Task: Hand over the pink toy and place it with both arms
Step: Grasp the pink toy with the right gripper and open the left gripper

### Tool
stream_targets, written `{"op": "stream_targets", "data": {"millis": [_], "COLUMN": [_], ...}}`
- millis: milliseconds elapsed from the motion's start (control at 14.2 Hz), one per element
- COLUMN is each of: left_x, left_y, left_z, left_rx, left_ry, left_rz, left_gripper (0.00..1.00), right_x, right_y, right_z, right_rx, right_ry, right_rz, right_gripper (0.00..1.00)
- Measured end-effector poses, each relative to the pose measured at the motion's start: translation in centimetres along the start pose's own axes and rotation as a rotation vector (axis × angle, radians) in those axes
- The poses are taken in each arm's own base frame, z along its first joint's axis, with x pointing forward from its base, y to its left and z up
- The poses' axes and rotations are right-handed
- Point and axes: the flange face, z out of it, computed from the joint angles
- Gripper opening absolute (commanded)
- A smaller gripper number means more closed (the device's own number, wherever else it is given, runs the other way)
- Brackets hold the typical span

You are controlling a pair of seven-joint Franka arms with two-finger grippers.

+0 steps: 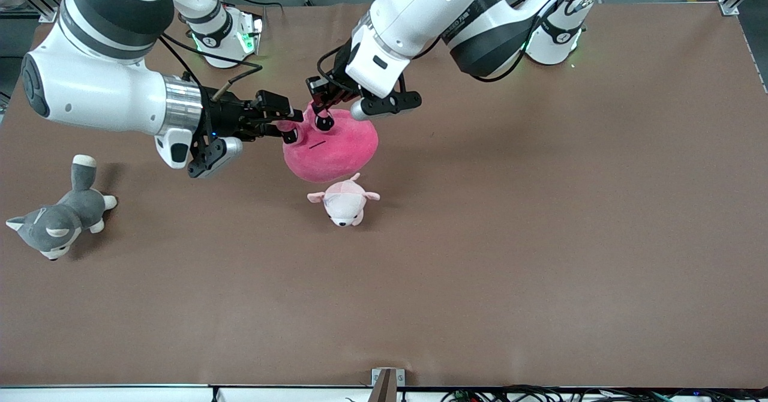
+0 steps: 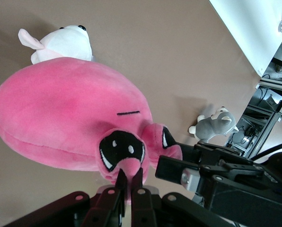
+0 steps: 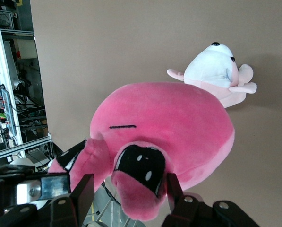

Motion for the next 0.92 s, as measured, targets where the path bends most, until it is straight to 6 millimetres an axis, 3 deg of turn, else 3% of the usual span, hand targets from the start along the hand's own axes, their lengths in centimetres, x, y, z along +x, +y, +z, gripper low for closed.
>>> {"op": "stream_targets", "data": {"millis": [635,776,918], "left_x": [-0.1,-0.1,-0.2], "left_y": [0.0,0.0,0.0], "left_z": [0.0,0.0,0.1], "left_rx": [0.000,0.000,0.000], "left_ry": [-0.001,-0.001,-0.002], "left_rz": [0.001,0.001,0.002], "left_gripper": [0.00,0.00,0.00], "right_x": [0.0,0.0,0.0], "right_y": [0.2,-0.3,-0.6], "right_z": [0.4,0.7,0.9], "right_rx": [-0.051,-0.052,-0.054], "right_ry": [-0.004,-0.001,0.006], "right_rz": [-0.012,-0.020,-0.025], "right_gripper": [0.65,0.56,0.38]}}
